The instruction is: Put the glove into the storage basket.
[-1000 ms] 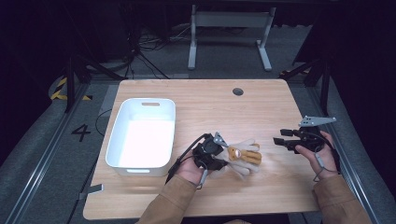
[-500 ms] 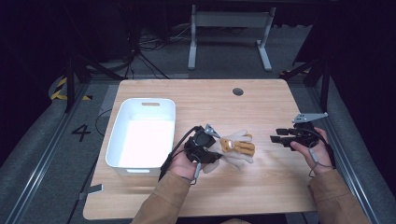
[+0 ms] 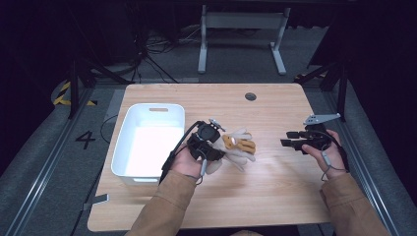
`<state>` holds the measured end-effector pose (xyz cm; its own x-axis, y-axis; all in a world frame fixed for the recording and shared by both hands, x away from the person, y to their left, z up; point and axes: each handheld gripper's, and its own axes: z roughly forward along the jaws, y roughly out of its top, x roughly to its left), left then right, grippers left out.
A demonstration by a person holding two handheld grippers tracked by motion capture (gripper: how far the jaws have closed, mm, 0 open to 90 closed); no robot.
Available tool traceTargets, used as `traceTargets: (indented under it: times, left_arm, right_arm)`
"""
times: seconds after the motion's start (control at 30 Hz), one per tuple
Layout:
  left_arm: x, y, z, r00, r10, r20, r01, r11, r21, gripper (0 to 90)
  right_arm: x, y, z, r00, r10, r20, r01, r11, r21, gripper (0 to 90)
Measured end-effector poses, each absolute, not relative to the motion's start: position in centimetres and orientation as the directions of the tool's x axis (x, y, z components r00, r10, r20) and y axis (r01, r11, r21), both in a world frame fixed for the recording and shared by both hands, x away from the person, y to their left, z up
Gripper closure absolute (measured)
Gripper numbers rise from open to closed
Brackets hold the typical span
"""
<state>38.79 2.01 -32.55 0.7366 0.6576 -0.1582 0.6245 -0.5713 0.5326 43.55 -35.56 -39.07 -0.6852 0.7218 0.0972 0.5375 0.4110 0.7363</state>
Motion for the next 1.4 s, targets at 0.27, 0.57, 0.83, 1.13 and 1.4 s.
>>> traceTargets:
  times: [0.27, 0.57, 0.83, 1.13, 1.4]
  left_arm:
    - [39.3, 2.4, -30.8, 0.707, 0.692, -0.147, 0.659, -0.569, 0.492, 70.6]
    - [40.0, 3.2, -29.7, 0.646, 0.752, -0.134, 0.714, -0.533, 0.454, 70.6]
    - [40.0, 3.9, -28.4, 0.627, 0.769, -0.128, 0.722, -0.511, 0.466, 70.5]
    - [40.3, 5.9, -27.1, 0.575, 0.808, -0.129, 0.742, -0.449, 0.498, 70.1]
    - [40.3, 7.4, -26.1, 0.525, 0.841, -0.135, 0.758, -0.389, 0.524, 69.9]
  right_arm:
    - [43.7, -36.1, -39.0, -0.68, 0.722, 0.127, 0.55, 0.389, 0.739, 50.0]
    - [44.9, -34.7, -39.5, -0.692, 0.712, 0.12, 0.576, 0.444, 0.687, 49.7]
    - [45.0, -34.8, -40.3, -0.692, 0.716, 0.092, 0.581, 0.477, 0.659, 49.6]
    - [45.1, -34.5, -40.8, -0.706, 0.702, 0.094, 0.576, 0.492, 0.652, 48.9]
    - [45.1, -34.5, -40.9, -0.71, 0.698, 0.094, 0.575, 0.497, 0.65, 48.9]
